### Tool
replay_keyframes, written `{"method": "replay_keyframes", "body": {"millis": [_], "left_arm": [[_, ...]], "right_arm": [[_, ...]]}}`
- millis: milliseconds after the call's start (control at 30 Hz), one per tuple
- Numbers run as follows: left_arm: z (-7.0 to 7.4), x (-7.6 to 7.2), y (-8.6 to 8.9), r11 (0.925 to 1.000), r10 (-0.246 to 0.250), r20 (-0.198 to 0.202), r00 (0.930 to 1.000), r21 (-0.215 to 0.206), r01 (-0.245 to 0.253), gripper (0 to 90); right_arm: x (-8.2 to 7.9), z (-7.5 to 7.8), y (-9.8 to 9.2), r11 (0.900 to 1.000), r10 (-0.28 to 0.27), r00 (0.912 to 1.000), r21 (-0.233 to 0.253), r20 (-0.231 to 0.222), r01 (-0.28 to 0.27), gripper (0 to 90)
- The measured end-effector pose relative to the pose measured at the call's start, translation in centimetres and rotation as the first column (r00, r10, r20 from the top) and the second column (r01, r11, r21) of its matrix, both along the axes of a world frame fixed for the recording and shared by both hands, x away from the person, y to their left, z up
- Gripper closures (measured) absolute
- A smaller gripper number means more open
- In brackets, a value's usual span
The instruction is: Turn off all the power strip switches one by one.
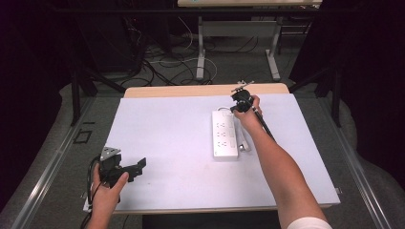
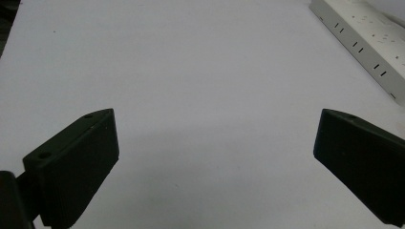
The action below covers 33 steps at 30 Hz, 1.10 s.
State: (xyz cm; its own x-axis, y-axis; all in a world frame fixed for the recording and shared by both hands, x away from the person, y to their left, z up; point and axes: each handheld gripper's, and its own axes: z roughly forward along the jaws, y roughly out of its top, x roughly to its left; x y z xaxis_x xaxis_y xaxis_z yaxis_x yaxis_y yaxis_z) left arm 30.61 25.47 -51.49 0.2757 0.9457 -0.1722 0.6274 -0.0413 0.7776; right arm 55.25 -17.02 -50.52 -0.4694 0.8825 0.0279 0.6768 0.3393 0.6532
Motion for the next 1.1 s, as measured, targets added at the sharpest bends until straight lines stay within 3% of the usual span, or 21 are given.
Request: {"method": "replay_keyframes", "body": {"millis": [467, 667, 1000, 1100], "left_arm": [[-0.1, 0.0, 0.2, 1.0000, 0.005, 0.000, 1.0000, -0.009, -0.005, 1.5], [-0.2, 0.0, 0.2, 0.9999, 0.004, -0.002, 1.0000, -0.010, -0.004, 1.5], [-0.2, 0.0, 0.3, 1.0000, 0.002, -0.002, 1.0000, -0.008, -0.002, 1.6], [-0.2, 0.0, 0.3, 1.0000, 0.002, -0.002, 1.0000, -0.006, -0.002, 1.6]], "right_arm": [[0.5, -1.5, 1.0, 1.000, 0.014, 0.9998, 0.004, -0.011, -0.014, 90.0], [0.6, -1.7, 1.2, 1.000, 0.017, 0.9998, 0.019, -0.011, -0.017, 90.0], [0.9, -1.7, 2.2, 0.999, 0.030, 0.9995, -0.013, -0.011, -0.030, 90.0], [0.9, -1.7, 2.2, 0.999, 0.033, 0.9994, -0.003, -0.014, -0.033, 90.0]]}}
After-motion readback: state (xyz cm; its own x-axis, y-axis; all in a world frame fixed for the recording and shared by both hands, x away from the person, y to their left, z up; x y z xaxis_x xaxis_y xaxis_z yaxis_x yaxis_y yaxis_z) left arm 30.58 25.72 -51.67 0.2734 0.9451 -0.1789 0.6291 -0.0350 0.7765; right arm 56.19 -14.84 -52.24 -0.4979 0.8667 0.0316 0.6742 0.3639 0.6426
